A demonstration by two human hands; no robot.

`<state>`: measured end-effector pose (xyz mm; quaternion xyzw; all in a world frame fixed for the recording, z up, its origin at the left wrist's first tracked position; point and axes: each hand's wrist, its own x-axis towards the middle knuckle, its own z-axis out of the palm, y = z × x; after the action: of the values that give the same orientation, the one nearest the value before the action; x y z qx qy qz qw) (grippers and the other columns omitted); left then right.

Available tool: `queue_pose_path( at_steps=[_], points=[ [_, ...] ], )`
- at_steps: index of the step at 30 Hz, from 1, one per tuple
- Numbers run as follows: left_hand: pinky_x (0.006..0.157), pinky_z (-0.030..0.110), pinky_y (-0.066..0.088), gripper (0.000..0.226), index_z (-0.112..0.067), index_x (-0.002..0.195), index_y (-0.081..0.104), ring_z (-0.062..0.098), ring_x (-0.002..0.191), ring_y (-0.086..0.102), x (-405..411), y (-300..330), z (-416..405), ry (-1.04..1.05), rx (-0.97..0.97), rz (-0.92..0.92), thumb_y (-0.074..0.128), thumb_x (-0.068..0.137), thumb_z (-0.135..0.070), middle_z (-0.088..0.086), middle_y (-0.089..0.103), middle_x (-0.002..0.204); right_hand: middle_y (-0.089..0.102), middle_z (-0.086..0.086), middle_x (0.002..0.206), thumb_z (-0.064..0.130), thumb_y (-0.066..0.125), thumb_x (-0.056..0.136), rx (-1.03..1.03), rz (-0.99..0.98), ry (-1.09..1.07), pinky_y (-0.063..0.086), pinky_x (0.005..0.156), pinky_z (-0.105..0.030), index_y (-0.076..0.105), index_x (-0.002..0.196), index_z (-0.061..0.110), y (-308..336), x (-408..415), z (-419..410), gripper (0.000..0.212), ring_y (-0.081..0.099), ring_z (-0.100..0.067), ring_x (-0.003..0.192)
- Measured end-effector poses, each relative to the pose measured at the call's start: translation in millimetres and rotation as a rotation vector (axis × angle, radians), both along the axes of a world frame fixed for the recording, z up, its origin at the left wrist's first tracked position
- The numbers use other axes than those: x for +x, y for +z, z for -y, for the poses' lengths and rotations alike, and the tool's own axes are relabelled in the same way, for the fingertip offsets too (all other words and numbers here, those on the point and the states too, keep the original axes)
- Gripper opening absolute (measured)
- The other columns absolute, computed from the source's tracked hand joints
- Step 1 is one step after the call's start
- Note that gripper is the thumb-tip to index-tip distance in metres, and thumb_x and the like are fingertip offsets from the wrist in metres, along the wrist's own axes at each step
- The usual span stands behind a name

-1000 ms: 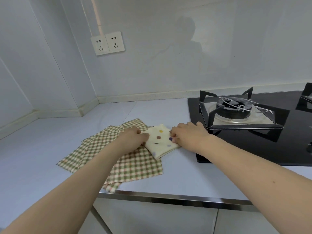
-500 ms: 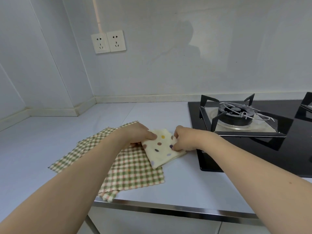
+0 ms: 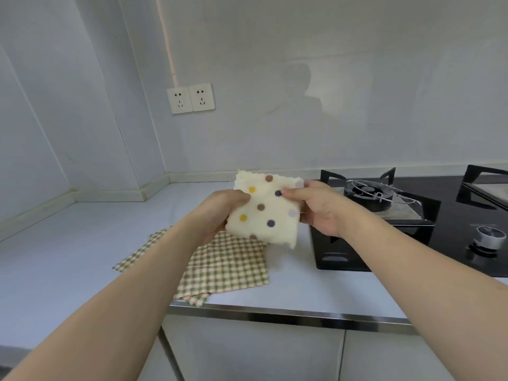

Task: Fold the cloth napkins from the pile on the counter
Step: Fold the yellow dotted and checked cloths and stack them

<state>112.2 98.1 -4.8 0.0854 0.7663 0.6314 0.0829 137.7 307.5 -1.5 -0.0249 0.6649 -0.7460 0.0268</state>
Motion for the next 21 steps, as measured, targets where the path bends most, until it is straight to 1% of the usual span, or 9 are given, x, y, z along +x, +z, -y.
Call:
queue_pose_path(
  at_steps=[4,6,8,9,11,12,13,16,21],
  points=[
    [0.076,0.036,0.057,0.025,-0.019,0.107,0.066,0.022,0.09,0.071,20,10,-29,0.134,0.038,-0.211,0.057,0.095,-0.038,0.003,0.074,0.1,0.072,-0.01,0.102,0.01,0.06,0.094,-0.145,0.002,-0.148,0.058,0.075,-0.041,0.062,0.116,0.007,27,20,7,0.023,0.07,-0.025,0.086],
    [0.078,0.038,0.057,0.018,-0.025,0.101,0.065,0.019,0.088,0.07,30,17,-40,0.186,0.045,-0.303,0.055,0.096,-0.039,-0.002,0.073,0.096,0.072,-0.009,0.103,0.024,0.055,0.097,-0.18,0.04,-0.197,0.058,0.077,-0.045,0.062,0.113,0.009,34,28,8,0.022,0.07,-0.027,0.089],
    [0.079,0.039,0.058,0.013,-0.028,0.095,0.062,0.017,0.087,0.07,39,25,-51,0.22,0.065,-0.362,0.052,0.097,-0.037,-0.004,0.072,0.093,0.07,-0.005,0.101,0.045,0.044,0.099,-0.058,0.09,-0.272,0.058,0.078,-0.044,0.061,0.104,0.016,36,32,8,0.034,0.069,-0.028,0.091],
    [0.078,0.04,0.058,0.013,-0.029,0.094,0.062,0.016,0.086,0.07,42,28,-55,0.235,0.071,-0.376,0.051,0.098,-0.036,-0.003,0.072,0.093,0.068,-0.005,0.103,0.052,0.038,0.098,0.043,0.104,-0.324,0.059,0.07,-0.041,0.059,0.104,0.017,35,33,8,0.041,0.068,-0.028,0.092],
    [0.078,0.041,0.059,0.018,-0.024,0.097,0.062,0.018,0.087,0.07,44,32,-65,0.252,0.064,-0.398,0.049,0.098,-0.037,0.0,0.072,0.095,0.061,-0.006,0.111,0.053,0.032,0.099,0.182,0.086,-0.415,0.055,0.052,-0.031,0.052,0.119,0.016,31,30,6,0.047,0.064,-0.03,0.096],
    [0.078,0.042,0.058,0.023,-0.02,0.1,0.062,0.021,0.088,0.069,42,33,-69,0.26,0.055,-0.408,0.048,0.098,-0.039,0.003,0.071,0.097,0.059,-0.006,0.115,0.05,0.031,0.1,0.209,0.054,-0.451,0.052,0.051,-0.03,0.048,0.125,0.015,29,26,3,0.047,0.062,-0.03,0.098],
    [0.079,0.042,0.058,0.027,-0.016,0.103,0.061,0.023,0.089,0.069,39,34,-74,0.263,0.048,-0.412,0.047,0.099,-0.039,0.006,0.071,0.099,0.058,-0.007,0.117,0.046,0.03,0.101,0.231,0.007,-0.486,0.053,0.055,-0.032,0.046,0.127,0.013,28,22,0,0.045,0.06,-0.029,0.1],
    [0.079,0.041,0.055,0.025,-0.014,0.104,0.059,0.024,0.091,0.067,20,34,-87,0.274,0.027,-0.385,0.046,0.1,-0.036,0.006,0.068,0.1,0.056,-0.008,0.115,0.037,0.031,0.103,0.354,-0.137,-0.551,0.05,0.088,-0.046,0.045,0.121,0.01,29,1,-14,0.036,0.056,-0.029,0.102],
    [0.079,0.053,0.057,0.018,-0.024,0.096,0.056,0.024,0.091,0.067,-37,28,-109,0.277,0.074,-0.344,0.045,0.098,-0.038,0.003,0.067,0.097,0.055,-0.005,0.105,0.031,0.031,0.102,0.386,-0.22,-0.568,0.047,0.091,-0.045,0.046,0.113,0.01,25,-58,-34,0.028,0.055,-0.028,0.099]
  ],
)
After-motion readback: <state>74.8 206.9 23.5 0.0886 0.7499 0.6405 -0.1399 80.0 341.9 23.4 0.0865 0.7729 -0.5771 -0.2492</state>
